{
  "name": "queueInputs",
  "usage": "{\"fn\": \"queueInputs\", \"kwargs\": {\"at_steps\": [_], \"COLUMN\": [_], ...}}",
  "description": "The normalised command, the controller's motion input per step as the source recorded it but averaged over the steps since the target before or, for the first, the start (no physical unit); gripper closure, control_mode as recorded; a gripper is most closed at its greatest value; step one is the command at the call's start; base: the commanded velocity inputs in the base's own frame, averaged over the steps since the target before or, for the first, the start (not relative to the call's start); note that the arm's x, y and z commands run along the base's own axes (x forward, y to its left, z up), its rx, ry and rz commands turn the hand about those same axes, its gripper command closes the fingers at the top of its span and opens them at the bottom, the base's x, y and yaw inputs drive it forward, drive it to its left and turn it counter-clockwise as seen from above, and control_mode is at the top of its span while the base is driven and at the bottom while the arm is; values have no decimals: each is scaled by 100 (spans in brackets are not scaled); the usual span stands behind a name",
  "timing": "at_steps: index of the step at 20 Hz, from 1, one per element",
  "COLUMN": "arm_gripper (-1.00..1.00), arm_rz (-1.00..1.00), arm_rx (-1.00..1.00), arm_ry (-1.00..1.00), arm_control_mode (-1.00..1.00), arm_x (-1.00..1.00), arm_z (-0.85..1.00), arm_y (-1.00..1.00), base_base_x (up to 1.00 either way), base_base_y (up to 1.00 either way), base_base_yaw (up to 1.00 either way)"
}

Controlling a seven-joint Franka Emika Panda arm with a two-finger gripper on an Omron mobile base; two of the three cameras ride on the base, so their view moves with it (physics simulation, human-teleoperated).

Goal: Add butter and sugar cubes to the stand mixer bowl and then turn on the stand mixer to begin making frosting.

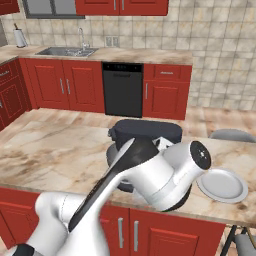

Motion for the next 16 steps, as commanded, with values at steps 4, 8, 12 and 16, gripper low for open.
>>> {"fn": "queueInputs", "kwargs": {"at_steps": [4, 8, 12, 16], "arm_gripper": [-100, -100, -100, -100], "arm_rz": [-12, -10, -7, -9], "arm_rx": [10, 14, 16, 13], "arm_ry": [1, -4, -15, -16], "arm_control_mode": [-100, -100, -100, -100], "arm_x": [2, 13, 17, 26], "arm_z": [-44, -55, -52, -47], "arm_y": [-10, -12, -6, -1], "base_base_x": [0, 0, 0, 0], "base_base_y": [0, 0, 0, 0], "base_base_yaw": [0, 0, 0, 0]}}
